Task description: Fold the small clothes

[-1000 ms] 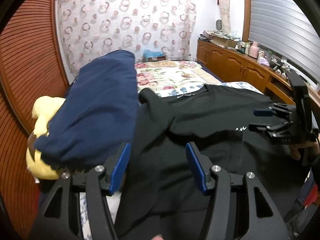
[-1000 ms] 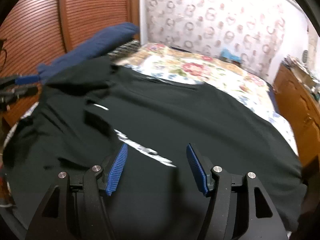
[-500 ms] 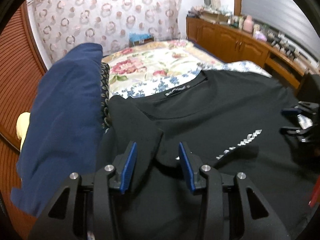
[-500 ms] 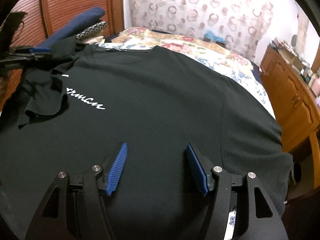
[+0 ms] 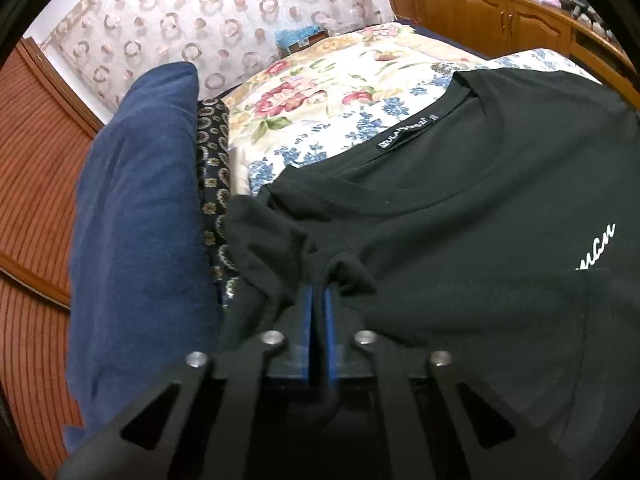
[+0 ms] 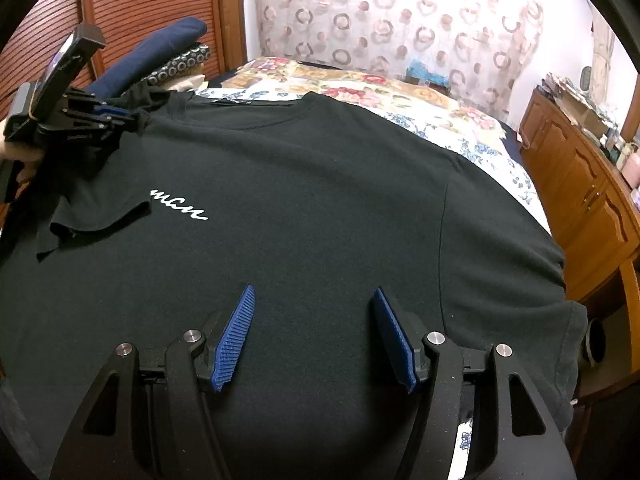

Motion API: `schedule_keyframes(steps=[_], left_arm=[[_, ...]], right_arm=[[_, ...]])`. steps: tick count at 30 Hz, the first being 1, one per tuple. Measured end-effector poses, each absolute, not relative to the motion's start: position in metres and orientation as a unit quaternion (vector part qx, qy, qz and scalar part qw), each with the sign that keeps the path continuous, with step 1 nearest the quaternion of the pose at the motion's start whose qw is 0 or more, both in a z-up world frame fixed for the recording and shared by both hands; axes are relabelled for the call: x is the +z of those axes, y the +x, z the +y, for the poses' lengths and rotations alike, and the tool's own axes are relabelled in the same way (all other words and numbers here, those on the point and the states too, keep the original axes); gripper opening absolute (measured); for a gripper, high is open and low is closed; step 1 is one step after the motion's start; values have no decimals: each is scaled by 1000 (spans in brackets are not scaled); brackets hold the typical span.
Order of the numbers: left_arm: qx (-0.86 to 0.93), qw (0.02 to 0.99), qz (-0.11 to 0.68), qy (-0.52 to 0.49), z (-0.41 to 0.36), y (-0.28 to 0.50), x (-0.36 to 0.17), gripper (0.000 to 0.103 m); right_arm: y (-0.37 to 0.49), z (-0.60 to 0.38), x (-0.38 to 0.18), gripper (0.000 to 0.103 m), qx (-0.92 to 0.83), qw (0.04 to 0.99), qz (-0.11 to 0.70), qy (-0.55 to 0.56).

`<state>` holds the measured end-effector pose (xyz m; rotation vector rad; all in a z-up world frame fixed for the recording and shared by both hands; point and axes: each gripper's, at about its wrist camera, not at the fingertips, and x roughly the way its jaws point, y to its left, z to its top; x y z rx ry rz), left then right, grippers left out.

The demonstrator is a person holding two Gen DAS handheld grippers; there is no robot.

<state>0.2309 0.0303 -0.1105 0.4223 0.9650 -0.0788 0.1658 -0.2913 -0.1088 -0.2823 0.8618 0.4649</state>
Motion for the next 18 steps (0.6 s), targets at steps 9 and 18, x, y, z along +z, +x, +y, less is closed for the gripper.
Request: schedule_keyframes(steps=[9, 18], left_arm=[[-37, 919, 370, 133, 72, 208, -23, 2], [-3, 926, 366, 89, 141, 223, 2, 2]], right_arm=[[166, -291, -109, 64, 222, 873, 413, -135], [166, -291, -109, 64, 222, 873, 412, -135]])
